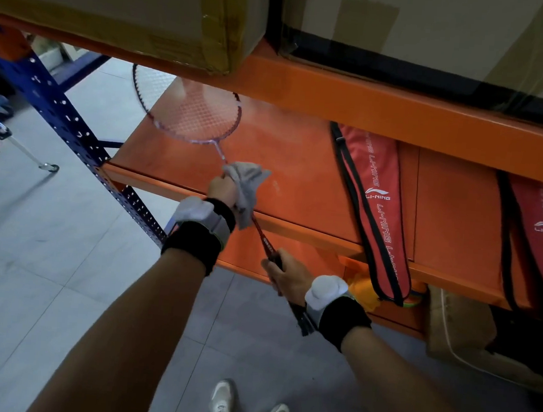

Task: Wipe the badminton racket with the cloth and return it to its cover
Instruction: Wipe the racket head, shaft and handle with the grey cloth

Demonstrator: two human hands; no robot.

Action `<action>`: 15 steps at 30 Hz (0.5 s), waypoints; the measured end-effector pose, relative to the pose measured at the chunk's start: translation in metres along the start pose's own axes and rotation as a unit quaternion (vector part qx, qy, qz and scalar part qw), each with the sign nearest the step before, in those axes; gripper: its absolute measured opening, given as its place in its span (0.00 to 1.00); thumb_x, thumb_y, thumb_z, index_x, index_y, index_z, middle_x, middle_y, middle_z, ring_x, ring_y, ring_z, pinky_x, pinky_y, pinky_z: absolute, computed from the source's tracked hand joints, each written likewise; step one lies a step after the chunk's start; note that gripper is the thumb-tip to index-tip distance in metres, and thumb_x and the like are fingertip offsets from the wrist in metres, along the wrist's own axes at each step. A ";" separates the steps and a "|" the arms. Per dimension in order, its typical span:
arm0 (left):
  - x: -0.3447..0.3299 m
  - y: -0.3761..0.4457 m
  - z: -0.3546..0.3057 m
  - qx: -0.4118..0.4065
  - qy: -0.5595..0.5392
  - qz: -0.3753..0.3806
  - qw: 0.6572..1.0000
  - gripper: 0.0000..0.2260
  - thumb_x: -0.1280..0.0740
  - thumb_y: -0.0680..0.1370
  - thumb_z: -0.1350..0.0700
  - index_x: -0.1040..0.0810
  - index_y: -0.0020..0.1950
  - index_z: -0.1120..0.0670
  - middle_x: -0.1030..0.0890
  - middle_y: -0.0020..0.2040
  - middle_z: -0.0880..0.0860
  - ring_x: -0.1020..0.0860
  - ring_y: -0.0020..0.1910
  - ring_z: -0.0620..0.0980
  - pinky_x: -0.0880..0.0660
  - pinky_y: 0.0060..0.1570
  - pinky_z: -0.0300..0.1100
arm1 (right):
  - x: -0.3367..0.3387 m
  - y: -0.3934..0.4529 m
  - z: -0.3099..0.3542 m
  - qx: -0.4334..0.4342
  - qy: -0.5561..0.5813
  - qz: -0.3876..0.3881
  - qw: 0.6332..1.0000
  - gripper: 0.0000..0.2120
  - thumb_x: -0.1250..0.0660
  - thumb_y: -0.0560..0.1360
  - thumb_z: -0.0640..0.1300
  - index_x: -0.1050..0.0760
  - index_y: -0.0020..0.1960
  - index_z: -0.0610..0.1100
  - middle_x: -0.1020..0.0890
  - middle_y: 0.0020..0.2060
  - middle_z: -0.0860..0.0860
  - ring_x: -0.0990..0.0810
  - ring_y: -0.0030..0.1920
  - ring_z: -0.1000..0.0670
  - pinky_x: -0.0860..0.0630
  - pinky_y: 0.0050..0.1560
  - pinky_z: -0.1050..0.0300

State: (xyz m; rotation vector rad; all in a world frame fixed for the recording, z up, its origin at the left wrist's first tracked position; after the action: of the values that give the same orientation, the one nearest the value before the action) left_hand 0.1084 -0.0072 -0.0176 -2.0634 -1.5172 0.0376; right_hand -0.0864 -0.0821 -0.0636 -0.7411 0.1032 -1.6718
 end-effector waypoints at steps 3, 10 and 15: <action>-0.030 -0.025 0.029 0.007 -0.041 0.085 0.995 0.19 0.45 0.82 0.53 0.29 0.70 0.60 0.25 0.67 0.62 0.25 0.65 0.62 0.24 0.61 0.55 | 0.000 0.012 0.019 -0.004 0.106 0.006 0.994 0.09 0.39 0.81 0.47 0.33 0.45 0.44 0.27 0.31 0.47 0.30 0.28 0.46 0.31 0.30 0.52; -0.017 -0.005 0.023 0.038 -0.113 0.057 0.991 0.19 0.45 0.82 0.54 0.29 0.70 0.61 0.25 0.68 0.63 0.26 0.66 0.62 0.26 0.64 0.56 | -0.007 0.000 0.007 -0.037 0.182 0.052 0.981 0.13 0.36 0.80 0.49 0.34 0.48 0.41 0.26 0.33 0.45 0.28 0.26 0.47 0.25 0.27 0.55; -0.023 -0.004 0.034 0.039 0.004 0.037 0.999 0.20 0.48 0.84 0.57 0.38 0.74 0.64 0.31 0.71 0.62 0.31 0.70 0.59 0.34 0.68 0.49 | -0.004 0.012 0.012 -0.021 0.105 -0.008 0.994 0.09 0.36 0.78 0.51 0.32 0.46 0.47 0.28 0.31 0.47 0.32 0.25 0.48 0.34 0.25 0.56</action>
State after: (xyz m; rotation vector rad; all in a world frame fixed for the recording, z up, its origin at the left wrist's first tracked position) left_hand 0.0855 -0.0124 -0.0510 -2.0554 -1.4115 0.1162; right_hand -0.0697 -0.0775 -0.0609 -0.5970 0.2814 -1.7643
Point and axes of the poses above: each hand's wrist, its own y-axis towards the middle knuckle, its own x-axis out of the back of the hand, z = x × y, the point moved 4 cm from there along y, towards the middle knuckle
